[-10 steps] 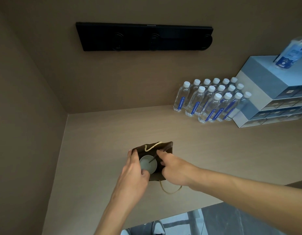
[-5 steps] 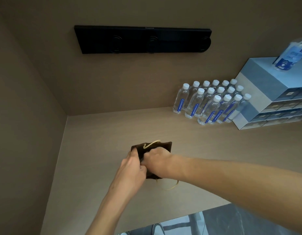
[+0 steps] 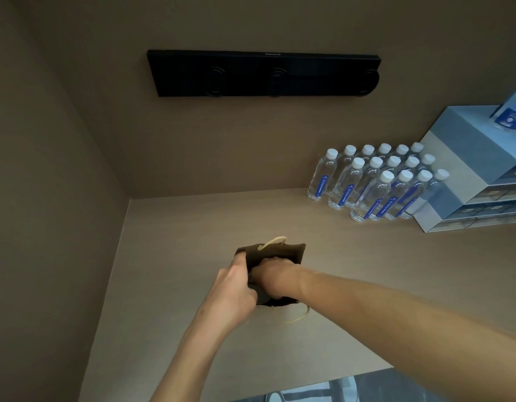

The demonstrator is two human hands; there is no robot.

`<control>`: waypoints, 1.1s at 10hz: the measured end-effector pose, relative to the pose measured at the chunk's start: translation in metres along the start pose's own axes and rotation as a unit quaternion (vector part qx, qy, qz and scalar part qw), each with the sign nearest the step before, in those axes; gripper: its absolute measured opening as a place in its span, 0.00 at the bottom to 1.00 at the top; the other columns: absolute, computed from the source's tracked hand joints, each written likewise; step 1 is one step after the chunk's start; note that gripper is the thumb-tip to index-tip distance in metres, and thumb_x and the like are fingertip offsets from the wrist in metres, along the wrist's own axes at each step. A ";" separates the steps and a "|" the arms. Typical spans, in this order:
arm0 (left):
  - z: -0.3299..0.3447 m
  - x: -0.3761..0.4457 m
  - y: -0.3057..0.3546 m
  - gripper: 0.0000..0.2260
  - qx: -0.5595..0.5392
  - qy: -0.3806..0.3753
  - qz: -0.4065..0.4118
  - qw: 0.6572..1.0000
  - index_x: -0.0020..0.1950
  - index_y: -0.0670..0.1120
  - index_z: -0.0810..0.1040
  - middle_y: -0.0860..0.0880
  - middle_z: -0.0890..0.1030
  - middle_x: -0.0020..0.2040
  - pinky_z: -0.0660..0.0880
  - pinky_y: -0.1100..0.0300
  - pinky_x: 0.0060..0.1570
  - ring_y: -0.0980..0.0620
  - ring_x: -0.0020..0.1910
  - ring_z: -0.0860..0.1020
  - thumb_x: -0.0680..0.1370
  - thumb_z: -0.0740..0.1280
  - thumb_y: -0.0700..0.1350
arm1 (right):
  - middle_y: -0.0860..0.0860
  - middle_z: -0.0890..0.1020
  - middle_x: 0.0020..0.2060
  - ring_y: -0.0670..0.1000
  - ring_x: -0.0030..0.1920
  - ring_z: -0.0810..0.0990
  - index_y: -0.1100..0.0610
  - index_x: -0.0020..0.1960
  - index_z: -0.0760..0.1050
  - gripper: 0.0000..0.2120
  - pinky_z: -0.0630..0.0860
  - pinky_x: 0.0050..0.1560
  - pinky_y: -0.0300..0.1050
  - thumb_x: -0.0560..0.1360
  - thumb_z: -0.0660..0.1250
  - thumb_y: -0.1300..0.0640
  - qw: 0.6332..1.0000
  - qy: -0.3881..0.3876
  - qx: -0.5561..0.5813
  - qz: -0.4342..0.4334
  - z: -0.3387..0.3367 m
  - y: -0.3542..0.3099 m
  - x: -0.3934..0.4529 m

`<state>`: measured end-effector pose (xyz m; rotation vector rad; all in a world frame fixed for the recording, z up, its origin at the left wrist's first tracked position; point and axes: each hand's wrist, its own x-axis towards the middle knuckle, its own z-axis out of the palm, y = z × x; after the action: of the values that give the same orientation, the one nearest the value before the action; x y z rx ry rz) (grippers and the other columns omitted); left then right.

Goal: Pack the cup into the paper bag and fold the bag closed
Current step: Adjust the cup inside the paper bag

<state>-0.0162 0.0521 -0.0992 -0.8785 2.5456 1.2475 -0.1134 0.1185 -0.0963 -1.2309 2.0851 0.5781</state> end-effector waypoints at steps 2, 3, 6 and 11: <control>-0.004 0.006 -0.001 0.34 -0.011 -0.035 -0.007 0.999 0.69 0.62 0.60 0.50 0.74 0.43 0.82 0.54 0.25 0.48 0.29 0.81 0.64 0.57 0.41 | 0.59 0.75 0.63 0.60 0.62 0.74 0.60 0.67 0.68 0.19 0.69 0.63 0.52 0.78 0.59 0.57 0.995 -0.026 0.091 0.035 0.003 -0.005 0.003; -0.006 0.008 -0.004 0.35 -0.016 -0.033 -0.012 0.999 0.72 0.59 0.60 0.47 0.74 0.45 0.82 0.55 0.26 0.48 0.26 0.82 0.65 0.58 0.40 | 0.62 0.74 0.63 0.63 0.62 0.74 0.64 0.66 0.69 0.18 0.70 0.61 0.55 0.77 0.62 0.59 0.990 -0.011 0.133 0.039 0.013 0.000 0.002; -0.008 0.005 0.002 0.28 -0.071 -0.010 0.029 0.997 0.65 0.65 0.66 0.48 0.75 0.49 0.78 0.61 0.22 0.52 0.22 0.80 0.70 0.59 0.40 | 0.62 0.76 0.61 0.63 0.61 0.74 0.61 0.63 0.71 0.15 0.71 0.58 0.56 0.78 0.57 0.60 0.990 0.029 0.132 0.034 0.022 0.017 0.012; -0.025 -0.005 -0.013 0.31 -0.093 -0.010 0.059 0.994 0.67 0.64 0.66 0.40 0.79 0.48 0.79 0.59 0.24 0.52 0.23 0.80 0.72 0.60 0.34 | 0.55 0.84 0.33 0.49 0.32 0.82 0.57 0.45 0.79 0.11 0.79 0.36 0.39 0.75 0.61 0.69 0.752 0.377 0.526 -0.124 -0.011 0.057 -0.114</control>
<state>-0.0026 0.0289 -0.0903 -0.7558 2.5289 1.5417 -0.1263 0.2063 -0.0047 -1.0122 2.1480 -1.2987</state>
